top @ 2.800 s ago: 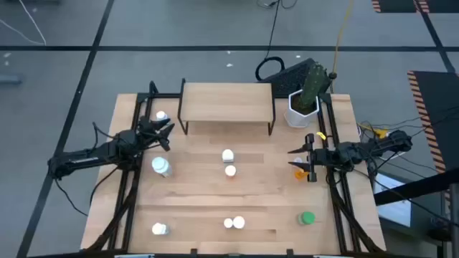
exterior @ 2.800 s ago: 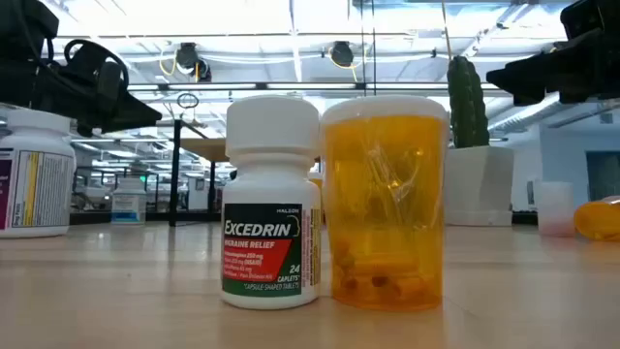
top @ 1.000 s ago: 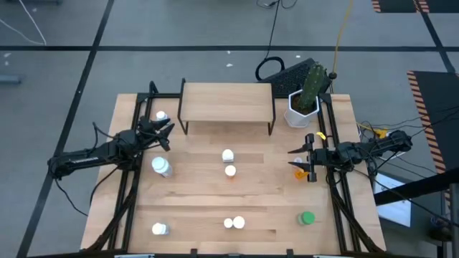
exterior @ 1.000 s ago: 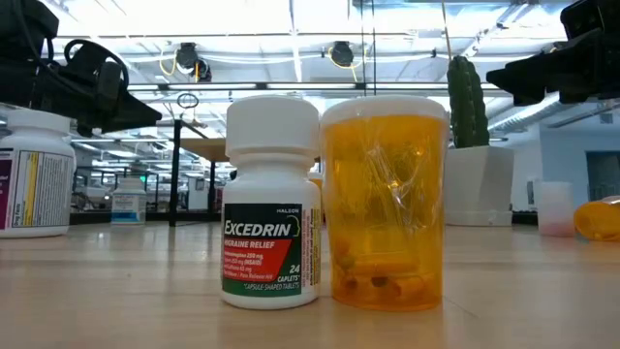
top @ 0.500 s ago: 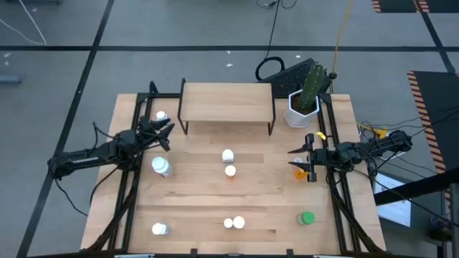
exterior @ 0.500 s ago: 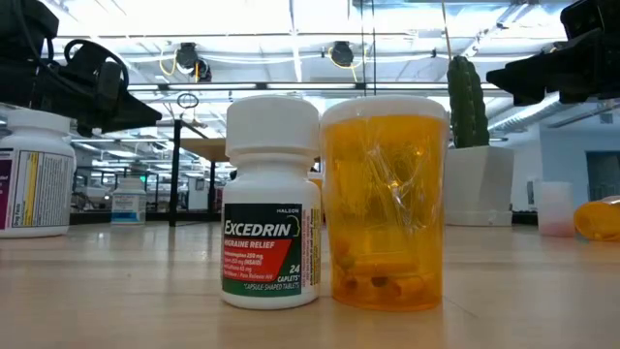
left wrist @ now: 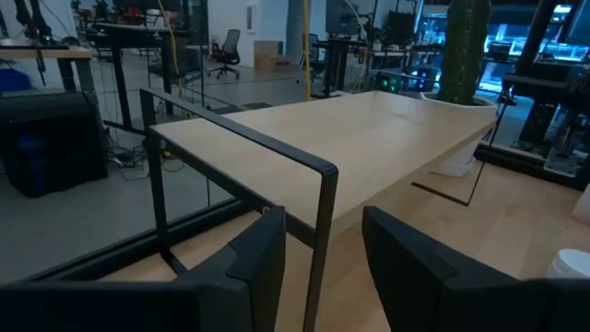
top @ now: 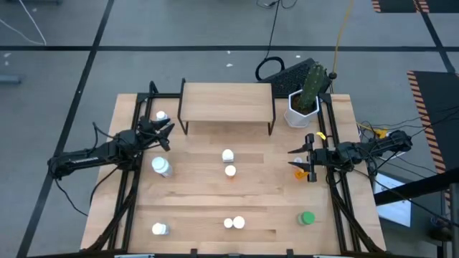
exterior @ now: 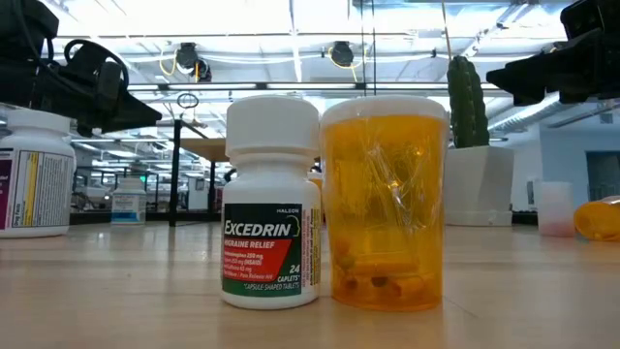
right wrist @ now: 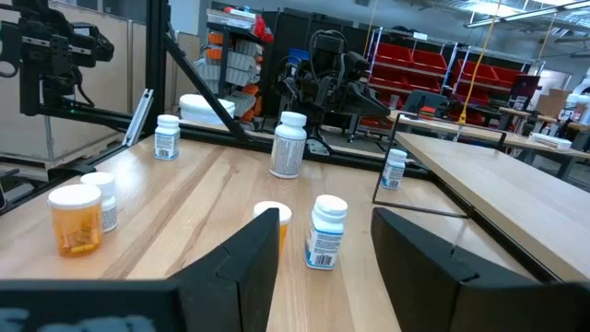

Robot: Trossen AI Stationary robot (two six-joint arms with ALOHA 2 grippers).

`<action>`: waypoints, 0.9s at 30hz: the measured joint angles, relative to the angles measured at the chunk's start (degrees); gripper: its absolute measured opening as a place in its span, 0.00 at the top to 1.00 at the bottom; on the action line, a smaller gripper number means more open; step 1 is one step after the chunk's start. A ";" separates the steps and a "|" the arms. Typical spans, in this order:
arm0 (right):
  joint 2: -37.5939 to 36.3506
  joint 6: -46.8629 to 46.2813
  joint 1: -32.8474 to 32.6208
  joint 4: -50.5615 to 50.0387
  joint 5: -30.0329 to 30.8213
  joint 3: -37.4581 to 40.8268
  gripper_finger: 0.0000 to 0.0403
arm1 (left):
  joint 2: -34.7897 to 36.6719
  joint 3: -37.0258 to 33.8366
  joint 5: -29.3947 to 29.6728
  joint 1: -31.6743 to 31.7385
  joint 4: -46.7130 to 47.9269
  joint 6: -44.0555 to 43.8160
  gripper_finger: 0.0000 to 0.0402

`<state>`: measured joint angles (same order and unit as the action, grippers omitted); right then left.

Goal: Pick and place medicine bottles onto shelf by color

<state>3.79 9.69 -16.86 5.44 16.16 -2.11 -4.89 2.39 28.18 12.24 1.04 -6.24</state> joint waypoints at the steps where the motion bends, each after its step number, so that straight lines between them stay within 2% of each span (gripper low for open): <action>1: 0.02 -0.20 0.02 0.22 0.02 0.00 0.59 | 0.01 0.00 0.00 0.01 0.00 0.00 0.63; 11: 0.02 -12.09 0.04 2.53 0.68 0.00 0.59 | 0.01 -0.02 -0.01 0.01 0.00 0.00 0.63; 16: 0.00 -4.13 0.05 8.10 11.79 0.02 0.59 | 0.00 -0.02 -0.06 0.00 -0.49 -2.81 0.63; 18: 0.04 -1.96 0.09 9.95 13.32 0.02 0.59 | 0.02 -0.02 -0.08 -0.01 -0.93 -6.22 0.63; 22: 0.04 -1.55 0.09 12.72 9.21 0.02 0.59 | 0.00 -0.02 -0.12 -0.01 -1.19 -12.66 0.63; 27: 0.20 -1.41 0.05 16.97 6.39 0.02 0.59 | 0.02 -0.07 -4.22 -0.01 -0.50 -20.22 0.63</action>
<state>4.00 8.28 -16.81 22.41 22.56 -2.09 -4.86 2.33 23.95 12.23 0.55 -26.46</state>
